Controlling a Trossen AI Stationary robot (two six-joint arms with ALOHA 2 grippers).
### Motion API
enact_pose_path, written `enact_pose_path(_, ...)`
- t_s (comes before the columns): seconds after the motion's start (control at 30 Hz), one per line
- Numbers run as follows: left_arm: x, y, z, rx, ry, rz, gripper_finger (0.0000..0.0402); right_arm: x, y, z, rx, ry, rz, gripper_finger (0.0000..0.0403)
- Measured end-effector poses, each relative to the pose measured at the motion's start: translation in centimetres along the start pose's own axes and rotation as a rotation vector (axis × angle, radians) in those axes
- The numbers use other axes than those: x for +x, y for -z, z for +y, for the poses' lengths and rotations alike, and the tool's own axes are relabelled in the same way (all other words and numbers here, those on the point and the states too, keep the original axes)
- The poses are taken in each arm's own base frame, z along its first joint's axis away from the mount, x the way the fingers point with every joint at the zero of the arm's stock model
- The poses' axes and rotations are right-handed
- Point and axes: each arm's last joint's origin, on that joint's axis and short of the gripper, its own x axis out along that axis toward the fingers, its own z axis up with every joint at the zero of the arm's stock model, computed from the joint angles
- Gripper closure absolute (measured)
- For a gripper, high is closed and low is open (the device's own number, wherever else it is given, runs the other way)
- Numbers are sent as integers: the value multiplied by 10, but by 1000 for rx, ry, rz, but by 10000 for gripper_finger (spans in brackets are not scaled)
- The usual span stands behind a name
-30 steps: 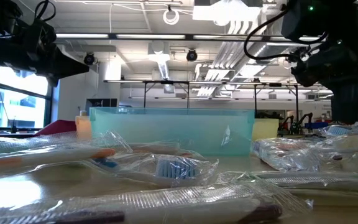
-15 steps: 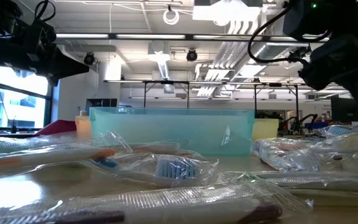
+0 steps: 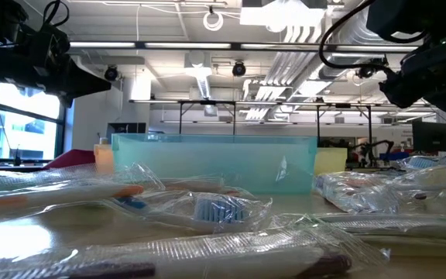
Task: Pick & Place Toothbrushes
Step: Put the purple toothbrush into the yellow bin
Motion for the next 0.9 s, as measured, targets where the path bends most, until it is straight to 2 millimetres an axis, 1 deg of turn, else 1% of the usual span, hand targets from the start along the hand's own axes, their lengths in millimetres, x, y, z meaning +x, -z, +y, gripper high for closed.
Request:
enact_pose_path(0.4, 0, 0, 0, 0, 0, 1, 402, 3, 13, 3, 27, 22, -33, 395)
enact_pose_path(0.5, 0, 0, 0, 0, 0, 0, 402, 3, 16, 3, 45, 25, -39, 372)
enact_pose_path(0.67, 0, 0, 0, 0, 0, 0, 402, 4, 18, 4, 43, 26, -33, 310)
enact_pose_path(0.73, 0, 0, 0, 0, 0, 0, 402, 4, 19, 4, 37, 28, -32, 291)
enact_pose_path(0.8, 0, 0, 0, 0, 0, 0, 402, 4, 20, 4, 32, 29, -33, 280)
enact_pose_path(0.9, 0, 0, 0, 0, 0, 0, 402, 5, 21, 4, 22, 37, -44, 275)
